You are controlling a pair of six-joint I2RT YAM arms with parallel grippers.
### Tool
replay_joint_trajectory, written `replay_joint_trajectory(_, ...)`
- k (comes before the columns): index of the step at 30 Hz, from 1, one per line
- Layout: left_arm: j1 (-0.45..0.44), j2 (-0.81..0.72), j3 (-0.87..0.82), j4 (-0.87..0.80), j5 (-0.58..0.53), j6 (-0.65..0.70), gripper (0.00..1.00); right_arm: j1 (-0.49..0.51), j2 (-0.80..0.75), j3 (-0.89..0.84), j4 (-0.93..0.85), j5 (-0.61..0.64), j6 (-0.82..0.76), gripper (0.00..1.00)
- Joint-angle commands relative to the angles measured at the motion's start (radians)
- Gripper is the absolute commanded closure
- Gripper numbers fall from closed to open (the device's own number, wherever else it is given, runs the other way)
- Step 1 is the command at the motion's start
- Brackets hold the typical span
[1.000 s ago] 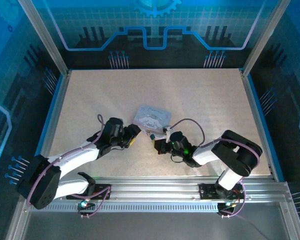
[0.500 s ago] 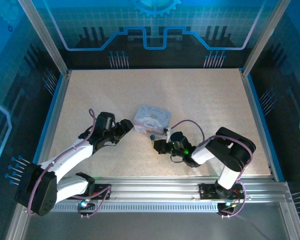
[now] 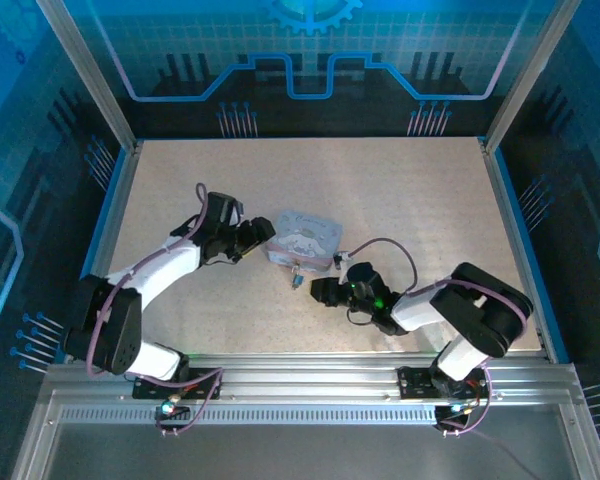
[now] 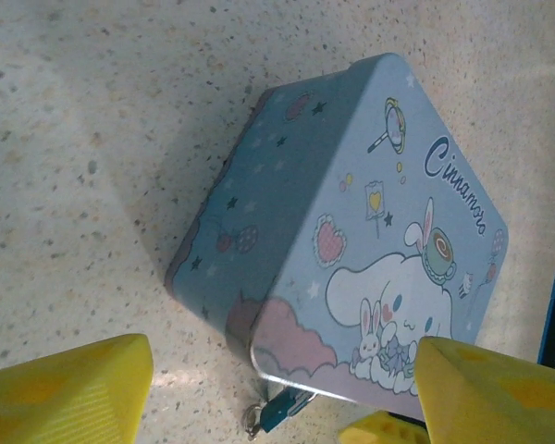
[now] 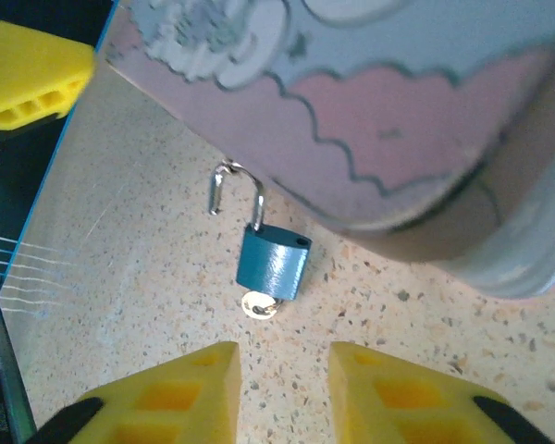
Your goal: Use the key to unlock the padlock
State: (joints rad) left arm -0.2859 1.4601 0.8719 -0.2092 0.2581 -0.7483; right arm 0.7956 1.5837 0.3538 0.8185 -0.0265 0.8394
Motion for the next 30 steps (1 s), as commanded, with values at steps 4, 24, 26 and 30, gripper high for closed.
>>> replay_joint_trajectory(4, 0.011, 0.111, 0.132, -0.104, 0.054, 0.147, 0.24, -0.039, -0.083, -0.008, -0.033, -0.04, -0.05, 0.56)
replay_joint_trajectory(24, 0.01, 0.168, 0.008, -0.103, 0.096, 0.148, 0.35, -0.155, 0.008, 0.116, -0.023, -0.21, -0.102, 0.47)
replay_joint_trajectory(26, 0.009, 0.141, -0.035, -0.086, 0.099, 0.13, 0.36, -0.174, 0.03, 0.131, -0.016, -0.229, -0.116, 0.46)
replay_joint_trajectory(30, 0.011, 0.096, -0.101, -0.064, 0.102, 0.105, 0.36, -0.204, 0.079, 0.159, 0.006, -0.266, -0.13, 0.47)
